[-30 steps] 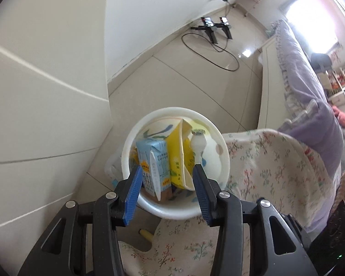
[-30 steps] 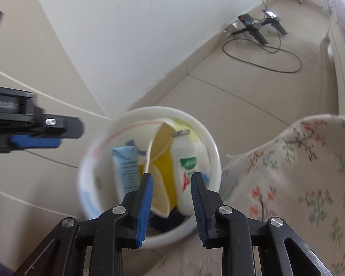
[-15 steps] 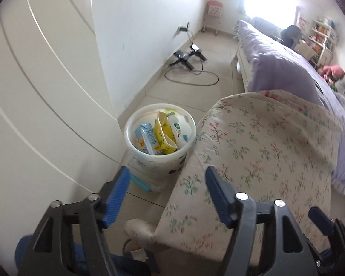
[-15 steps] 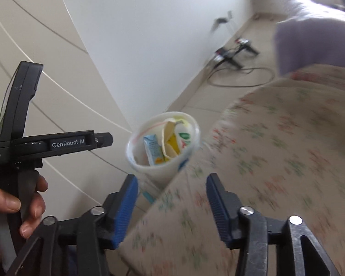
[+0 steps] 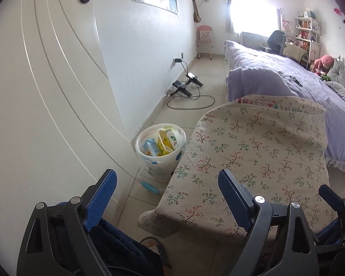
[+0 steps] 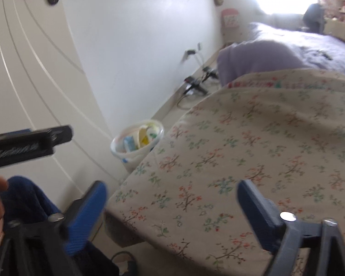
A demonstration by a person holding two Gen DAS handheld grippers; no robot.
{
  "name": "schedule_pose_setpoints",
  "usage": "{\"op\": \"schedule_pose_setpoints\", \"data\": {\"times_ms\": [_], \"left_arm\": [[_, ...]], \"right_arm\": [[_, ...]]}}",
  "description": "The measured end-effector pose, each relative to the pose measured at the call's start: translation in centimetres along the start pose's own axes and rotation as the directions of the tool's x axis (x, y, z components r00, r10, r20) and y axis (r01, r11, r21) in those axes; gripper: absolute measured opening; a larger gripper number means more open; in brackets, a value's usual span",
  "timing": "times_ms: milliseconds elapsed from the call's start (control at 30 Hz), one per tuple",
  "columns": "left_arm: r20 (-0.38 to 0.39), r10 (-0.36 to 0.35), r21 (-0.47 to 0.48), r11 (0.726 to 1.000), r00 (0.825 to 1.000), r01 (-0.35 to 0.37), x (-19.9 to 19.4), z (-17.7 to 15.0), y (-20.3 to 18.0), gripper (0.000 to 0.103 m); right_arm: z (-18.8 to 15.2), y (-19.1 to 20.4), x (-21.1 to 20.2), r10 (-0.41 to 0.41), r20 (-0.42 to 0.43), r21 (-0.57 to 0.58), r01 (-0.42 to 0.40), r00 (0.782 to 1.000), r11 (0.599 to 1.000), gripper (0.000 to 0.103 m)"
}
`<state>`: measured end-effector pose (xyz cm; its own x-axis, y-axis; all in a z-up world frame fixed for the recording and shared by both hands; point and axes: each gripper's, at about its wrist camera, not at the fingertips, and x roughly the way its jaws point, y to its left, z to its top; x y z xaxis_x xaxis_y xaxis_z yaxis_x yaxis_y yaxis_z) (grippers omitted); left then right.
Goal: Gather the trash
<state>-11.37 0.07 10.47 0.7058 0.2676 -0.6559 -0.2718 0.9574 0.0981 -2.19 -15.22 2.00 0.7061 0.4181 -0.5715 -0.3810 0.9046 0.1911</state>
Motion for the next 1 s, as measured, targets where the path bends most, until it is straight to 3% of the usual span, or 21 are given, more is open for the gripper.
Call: {"op": "schedule_pose_setpoints", "data": {"times_ms": [300,1000], "left_arm": [[0.005,-0.016,-0.017,1.0,1.0,0.016,-1.7,-0.5,0.1,0.092],[-0.028,-0.026,-0.039,0.999,0.999,0.025,-0.5,-0.8,1.1,0.092]], "right_arm": [[-0.3,1.1,-2.3,0.002,0.032,-0.029,-0.001,0.999,1.0,0.102],[-0.2,1.8,-4.2,-0.002,0.055,-0.057,0.005,0.998,0.998,0.103]]}}
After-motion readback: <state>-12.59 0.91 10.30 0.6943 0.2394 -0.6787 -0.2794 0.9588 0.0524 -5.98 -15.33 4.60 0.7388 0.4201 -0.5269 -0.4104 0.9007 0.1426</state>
